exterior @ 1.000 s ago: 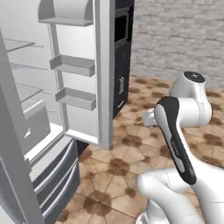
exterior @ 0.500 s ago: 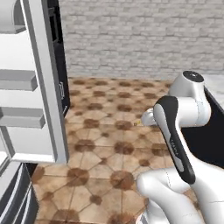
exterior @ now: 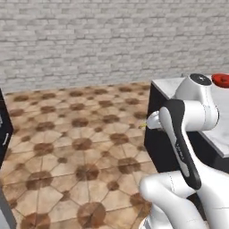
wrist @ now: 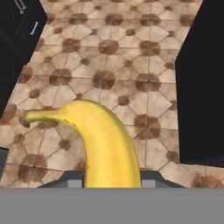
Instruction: Retrieve the apple and banana from the fridge and place them into the bowl on the dining table.
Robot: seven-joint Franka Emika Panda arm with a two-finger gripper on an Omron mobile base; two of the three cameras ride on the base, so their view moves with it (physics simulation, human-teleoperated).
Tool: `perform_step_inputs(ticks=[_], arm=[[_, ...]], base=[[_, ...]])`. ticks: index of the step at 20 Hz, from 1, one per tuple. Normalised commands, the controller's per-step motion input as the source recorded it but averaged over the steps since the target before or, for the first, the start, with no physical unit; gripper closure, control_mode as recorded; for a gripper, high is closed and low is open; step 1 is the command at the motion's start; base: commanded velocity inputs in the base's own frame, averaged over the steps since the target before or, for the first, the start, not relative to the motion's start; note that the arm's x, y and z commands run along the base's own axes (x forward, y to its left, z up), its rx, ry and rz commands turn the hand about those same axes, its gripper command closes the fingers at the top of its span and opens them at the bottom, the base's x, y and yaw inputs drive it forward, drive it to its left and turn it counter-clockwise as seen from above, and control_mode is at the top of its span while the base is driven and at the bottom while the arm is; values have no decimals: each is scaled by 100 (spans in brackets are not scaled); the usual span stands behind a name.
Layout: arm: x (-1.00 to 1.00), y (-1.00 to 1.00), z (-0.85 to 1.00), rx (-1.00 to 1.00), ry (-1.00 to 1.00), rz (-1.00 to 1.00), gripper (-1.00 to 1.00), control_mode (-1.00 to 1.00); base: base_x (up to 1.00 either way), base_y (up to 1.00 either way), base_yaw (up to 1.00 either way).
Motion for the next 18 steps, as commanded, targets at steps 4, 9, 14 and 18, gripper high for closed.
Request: perform_step_inputs(ticks=[4, 9, 14, 18], arm=[[0, 0, 0, 0, 0, 0, 100, 100], [0, 0, 0, 0, 0, 0, 100, 100], [0, 0, 0, 0, 0, 0, 100, 100], [0, 0, 0, 0, 0, 0, 100, 100]], base=[[100, 0, -23], [100, 0, -16], [100, 3, -14], [100, 2, -20]])
